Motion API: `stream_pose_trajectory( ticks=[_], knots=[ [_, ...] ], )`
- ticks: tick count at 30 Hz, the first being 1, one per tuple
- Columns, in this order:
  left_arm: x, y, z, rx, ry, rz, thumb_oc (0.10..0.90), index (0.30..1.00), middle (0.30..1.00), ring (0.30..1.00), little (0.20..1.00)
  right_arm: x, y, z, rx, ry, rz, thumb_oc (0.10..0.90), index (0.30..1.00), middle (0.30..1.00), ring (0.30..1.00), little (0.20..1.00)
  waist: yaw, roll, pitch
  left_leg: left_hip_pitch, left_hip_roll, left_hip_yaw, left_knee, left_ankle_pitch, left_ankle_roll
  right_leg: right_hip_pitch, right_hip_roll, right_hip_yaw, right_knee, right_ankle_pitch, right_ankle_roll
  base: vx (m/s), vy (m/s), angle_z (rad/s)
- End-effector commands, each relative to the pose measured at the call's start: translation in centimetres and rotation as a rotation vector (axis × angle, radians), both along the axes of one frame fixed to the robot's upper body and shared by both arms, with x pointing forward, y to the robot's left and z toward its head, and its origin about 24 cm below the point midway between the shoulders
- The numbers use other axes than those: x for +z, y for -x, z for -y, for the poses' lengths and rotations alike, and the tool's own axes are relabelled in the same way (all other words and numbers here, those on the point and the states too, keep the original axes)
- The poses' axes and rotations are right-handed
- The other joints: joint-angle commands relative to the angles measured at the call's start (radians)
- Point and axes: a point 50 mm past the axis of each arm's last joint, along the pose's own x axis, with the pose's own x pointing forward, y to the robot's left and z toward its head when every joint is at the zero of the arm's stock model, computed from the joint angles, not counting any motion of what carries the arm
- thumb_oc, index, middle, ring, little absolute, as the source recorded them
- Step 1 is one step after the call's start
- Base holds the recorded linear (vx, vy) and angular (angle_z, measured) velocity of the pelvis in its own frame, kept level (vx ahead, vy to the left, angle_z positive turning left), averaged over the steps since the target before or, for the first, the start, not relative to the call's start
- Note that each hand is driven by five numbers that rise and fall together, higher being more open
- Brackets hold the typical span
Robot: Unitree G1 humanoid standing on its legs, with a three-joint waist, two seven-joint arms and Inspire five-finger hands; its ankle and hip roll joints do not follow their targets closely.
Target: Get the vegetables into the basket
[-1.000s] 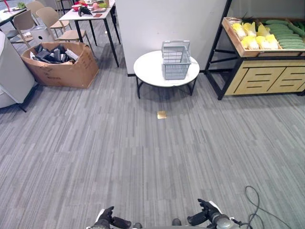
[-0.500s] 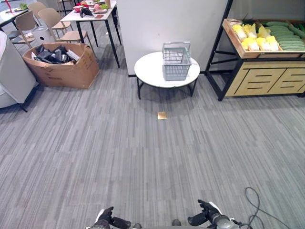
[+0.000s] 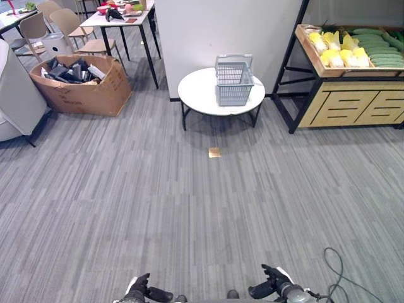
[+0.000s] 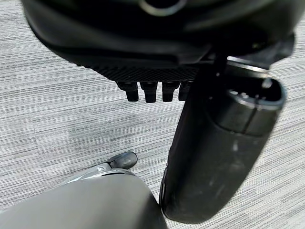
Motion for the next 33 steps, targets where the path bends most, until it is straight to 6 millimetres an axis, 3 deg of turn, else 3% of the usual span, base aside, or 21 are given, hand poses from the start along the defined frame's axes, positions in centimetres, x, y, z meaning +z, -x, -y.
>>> stream_pose_trajectory(
  ticks=[1,3,5,9,11,16,17,20,25,28,31,33],
  knots=[
    [0.2,0.1,-1.7,-0.015,-0.081,-0.036,0.9,1.0,1.0,1.0,1.0,-0.1,1.2,1.4,0.028,0.057,-0.059,0.9,1.0,1.0,1.0,1.0,-0.01,-0.042,0.038,-0.005,0.033,-0.008,-0.025,0.063,-0.053,-0.025,-0.028,-0.018,0.049,0.021,0.051,-0.03,-0.064,0.09],
    [0.6,-1.2,-1.9,-0.014,-0.093,0.004,0.9,1.0,1.0,1.0,1.0,0.3,0.1,1.8,0.035,0.072,-0.026,0.9,1.0,1.0,1.0,1.0,-0.014,-0.031,0.071,-0.044,0.051,-0.022,-0.024,0.088,-0.058,-0.097,-0.013,-0.018,0.129,-0.013,0.032,-0.04,-0.125,0.15],
    [0.7,-1.4,-2.0,-0.009,-0.094,0.012,0.9,1.0,1.0,1.0,1.0,0.4,-0.2,1.9,0.038,0.075,-0.02,0.9,1.0,1.0,1.0,1.0,-0.013,-0.031,0.081,-0.057,0.05,-0.026,0.0,0.087,-0.058,-0.103,-0.013,-0.016,0.138,-0.017,0.028,-0.01,-0.095,0.13],
    [0.9,-2.7,-1.4,-0.023,-0.076,0.051,0.9,1.0,1.0,1.0,1.0,0.7,-0.7,2.6,0.038,0.096,-0.001,0.9,1.0,1.0,1.0,1.0,-0.013,-0.037,0.122,-0.154,0.043,-0.025,0.21,0.071,-0.069,-0.098,-0.024,-0.021,0.144,-0.02,0.015,0.02,-0.098,0.15],
    [0.9,-2.8,-1.3,-0.022,-0.075,0.058,0.9,1.0,1.0,1.0,1.0,0.9,-0.5,3.3,0.023,0.113,-0.001,0.9,1.0,1.0,1.0,1.0,-0.008,-0.041,0.144,-0.215,0.04,-0.026,0.301,0.111,-0.076,-0.072,-0.028,-0.031,0.14,-0.03,0.006,0.12,-0.069,0.21],
    [1.0,-2.8,-1.4,-0.038,-0.083,0.062,0.9,1.0,1.0,1.0,1.0,0.9,-0.4,3.6,0.018,0.124,-0.009,0.9,1.0,1.0,1.0,1.0,0.0,-0.037,0.138,-0.291,0.04,-0.023,0.185,0.125,-0.061,-0.037,-0.04,-0.033,0.116,-0.051,0.019,0.16,0.043,0.12],
    [0.9,-2.5,-1.3,-0.044,-0.083,0.057,0.9,1.0,1.0,1.0,1.0,0.8,-0.1,3.6,0.016,0.126,-0.014,0.9,1.0,1.0,1.0,1.0,0.011,-0.029,0.134,-0.328,0.051,-0.029,0.122,0.174,-0.069,-0.02,-0.033,-0.023,0.112,-0.059,0.025,0.25,0.102,0.06],
    [0.8,-2.2,-1.5,-0.041,-0.082,0.05,0.9,1.0,1.0,1.0,1.0,0.7,0.1,3.5,0.021,0.122,-0.026,0.9,1.0,1.0,1.0,1.0,0.026,-0.027,0.127,-0.325,0.06,-0.019,0.067,0.213,-0.081,0.025,-0.027,0.011,0.109,-0.082,0.032,0.28,0.129,0.11],
    [0.6,-1.3,-1.7,-0.043,-0.079,0.019,0.9,1.0,1.0,1.0,1.0,0.2,1.3,2.9,0.021,0.098,-0.063,0.9,1.0,1.0,1.0,1.0,0.029,-0.041,0.092,-0.27,0.047,0.028,0.02,0.204,-0.061,0.062,-0.046,0.032,0.119,-0.093,0.052,0.26,0.192,-0.51],
    [0.7,-1.5,-2.0,-0.068,-0.085,0.018,0.9,1.0,1.0,1.0,1.0,0.0,1.3,2.1,0.039,0.078,-0.074,0.9,1.0,1.0,1.0,1.0,0.022,-0.065,0.08,-0.232,0.008,0.071,0.002,0.166,-0.017,0.03,-0.085,0.06,0.197,-0.048,0.091,0.17,0.271,-0.26],
    [0.8,-1.7,-2.1,-0.064,-0.087,0.024,0.9,1.0,1.0,1.0,1.0,0.0,0.7,1.5,0.059,0.067,-0.061,0.9,1.0,1.0,1.0,1.0,0.028,-0.077,0.08,-0.231,-0.008,0.101,0.012,0.143,0.001,-0.001,-0.11,0.064,0.229,0.001,0.118,0.08,0.171,-0.17],
    [1.0,-2.1,-2.3,-0.058,-0.085,0.032,0.9,1.0,1.0,1.0,1.0,0.2,0.0,1.2,0.062,0.059,-0.041,0.9,1.0,1.0,1.0,1.0,0.028,-0.076,0.084,-0.205,-0.031,0.11,0.01,0.109,0.03,-0.06,-0.123,0.074,0.354,0.068,0.129,0.16,0.231,-0.16]
  ],
)
